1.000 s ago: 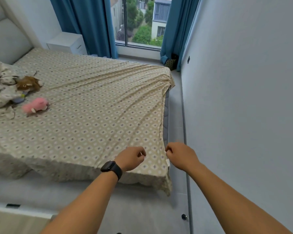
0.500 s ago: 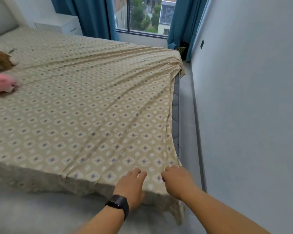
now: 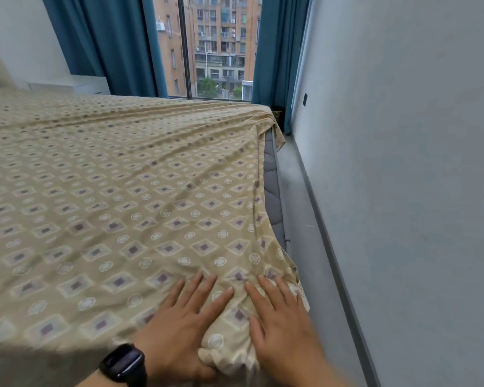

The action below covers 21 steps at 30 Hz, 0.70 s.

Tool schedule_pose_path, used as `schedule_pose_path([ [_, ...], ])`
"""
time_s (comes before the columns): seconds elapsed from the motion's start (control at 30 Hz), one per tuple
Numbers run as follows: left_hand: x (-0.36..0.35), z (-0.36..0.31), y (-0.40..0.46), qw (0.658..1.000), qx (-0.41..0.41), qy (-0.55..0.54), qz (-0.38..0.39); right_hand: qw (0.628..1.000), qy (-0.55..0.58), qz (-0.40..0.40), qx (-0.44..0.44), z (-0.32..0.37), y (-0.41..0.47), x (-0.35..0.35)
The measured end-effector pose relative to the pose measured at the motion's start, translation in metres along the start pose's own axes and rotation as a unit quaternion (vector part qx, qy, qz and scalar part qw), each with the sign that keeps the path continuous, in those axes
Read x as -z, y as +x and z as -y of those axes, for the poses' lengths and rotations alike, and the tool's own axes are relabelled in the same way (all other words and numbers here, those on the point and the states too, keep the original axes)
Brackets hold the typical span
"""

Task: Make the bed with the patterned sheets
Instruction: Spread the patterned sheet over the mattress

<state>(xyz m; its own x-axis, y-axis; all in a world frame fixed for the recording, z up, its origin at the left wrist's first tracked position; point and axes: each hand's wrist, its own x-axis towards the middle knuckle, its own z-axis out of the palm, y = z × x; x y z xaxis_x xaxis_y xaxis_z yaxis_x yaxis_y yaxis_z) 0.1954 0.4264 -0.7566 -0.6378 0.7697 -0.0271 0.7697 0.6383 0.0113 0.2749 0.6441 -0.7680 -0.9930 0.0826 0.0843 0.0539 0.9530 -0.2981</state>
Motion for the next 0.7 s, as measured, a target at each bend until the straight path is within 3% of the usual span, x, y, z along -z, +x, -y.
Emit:
schedule_pose_path([
  [0.03,-0.002,0.001,0.002,1.0,-0.007,-0.006,-0.025,1.0,0.025,0.002,-0.006,-0.002,0.002,-0.001],
  [0.23,-0.004,-0.012,-0.008,1.0,0.022,-0.003,-0.011,0.997,0.061,-0.021,-0.047,0.006,-0.022,-0.005],
  [0.43,0.014,-0.038,-0.032,0.988,0.123,-0.047,0.084,0.998,0.03,0.022,-0.046,0.03,-0.062,0.001],
  [0.6,0.033,-0.053,-0.067,0.985,0.105,-0.087,0.105,0.994,-0.038,0.102,-0.012,0.036,-0.084,0.042],
  [0.7,0.042,-0.043,-0.073,0.992,0.076,-0.075,0.066,0.998,-0.022,0.05,-0.016,0.04,-0.077,0.053],
])
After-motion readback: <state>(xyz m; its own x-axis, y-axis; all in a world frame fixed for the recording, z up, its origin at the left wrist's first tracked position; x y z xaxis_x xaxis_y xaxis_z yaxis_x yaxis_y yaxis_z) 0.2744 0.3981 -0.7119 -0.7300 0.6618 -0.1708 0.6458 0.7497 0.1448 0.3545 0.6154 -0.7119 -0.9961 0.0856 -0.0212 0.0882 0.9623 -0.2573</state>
